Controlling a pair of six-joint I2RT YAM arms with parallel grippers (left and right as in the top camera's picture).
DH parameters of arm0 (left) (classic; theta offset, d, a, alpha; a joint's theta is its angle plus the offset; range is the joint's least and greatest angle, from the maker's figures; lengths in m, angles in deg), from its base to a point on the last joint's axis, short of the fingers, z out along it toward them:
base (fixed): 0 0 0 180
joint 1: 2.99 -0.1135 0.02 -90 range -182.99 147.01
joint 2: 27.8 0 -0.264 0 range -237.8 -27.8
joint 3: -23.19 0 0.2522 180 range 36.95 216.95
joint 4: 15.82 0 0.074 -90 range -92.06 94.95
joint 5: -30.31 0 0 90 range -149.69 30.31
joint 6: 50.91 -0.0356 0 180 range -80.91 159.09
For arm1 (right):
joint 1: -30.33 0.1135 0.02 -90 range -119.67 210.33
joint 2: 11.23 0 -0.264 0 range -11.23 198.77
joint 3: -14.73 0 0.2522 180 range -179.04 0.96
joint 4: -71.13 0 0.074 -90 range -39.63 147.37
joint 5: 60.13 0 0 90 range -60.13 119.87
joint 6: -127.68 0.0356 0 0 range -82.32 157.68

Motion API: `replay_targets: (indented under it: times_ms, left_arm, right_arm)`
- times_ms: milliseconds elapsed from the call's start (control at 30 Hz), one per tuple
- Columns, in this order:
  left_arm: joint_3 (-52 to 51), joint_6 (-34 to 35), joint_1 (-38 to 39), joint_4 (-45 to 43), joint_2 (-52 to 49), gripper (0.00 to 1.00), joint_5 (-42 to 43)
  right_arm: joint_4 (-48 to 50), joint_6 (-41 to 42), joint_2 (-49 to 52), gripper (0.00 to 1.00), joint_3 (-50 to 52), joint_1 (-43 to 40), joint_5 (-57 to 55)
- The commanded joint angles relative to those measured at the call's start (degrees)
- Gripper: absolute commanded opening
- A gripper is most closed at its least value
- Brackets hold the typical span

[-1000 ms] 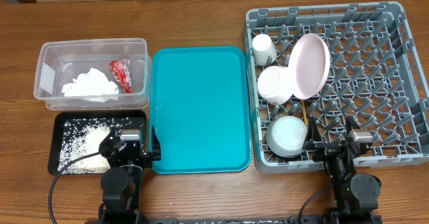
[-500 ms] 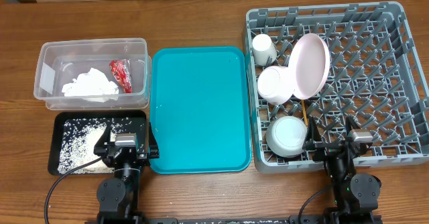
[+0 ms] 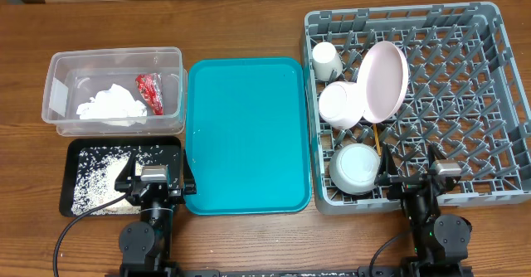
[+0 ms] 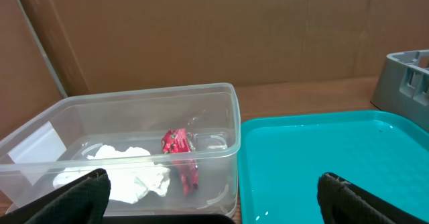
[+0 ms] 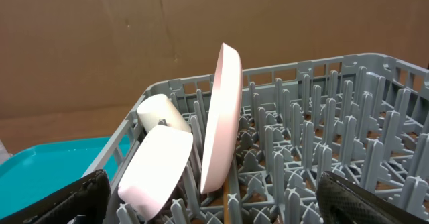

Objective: Sort waste into correct bins and load items into the dishwasher

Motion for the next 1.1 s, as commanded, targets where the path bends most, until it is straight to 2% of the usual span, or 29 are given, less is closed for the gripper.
replay_targets:
  times_ms: [0,200,433,700,1067]
  left_arm:
    - [-0.2,-1.09,-0.66,-0.24,0.72,1.0,0.52]
    - [-0.2,-1.09,-5.11,1.29,0.7,1.0,0.5]
    - [-0.2,-1.09,-5.81,0.72,0.7,1.0,0.5]
    - [-0.2,-1.09,-5.6,-8.02,0.7,1.0,0.5]
    - [-0.22,-1.09,-4.02,-2.58,0.7,1.0,0.5]
  right_arm:
    - [0.44,-0.2,-0.63,1.0,0.59,-0.39,0.11]
    - [0.44,-0.2,-0.63,1.0,0.59,-0.39,0.11]
    - [0.44,-0.2,-0.63,1.0,0.59,-0.39,0.11]
    - [0.44,-0.2,-0.63,1.0,0.59,-0.39,0.11]
    - [0.44,-0.2,-0.63,1.0,0.59,-0.39,0.11]
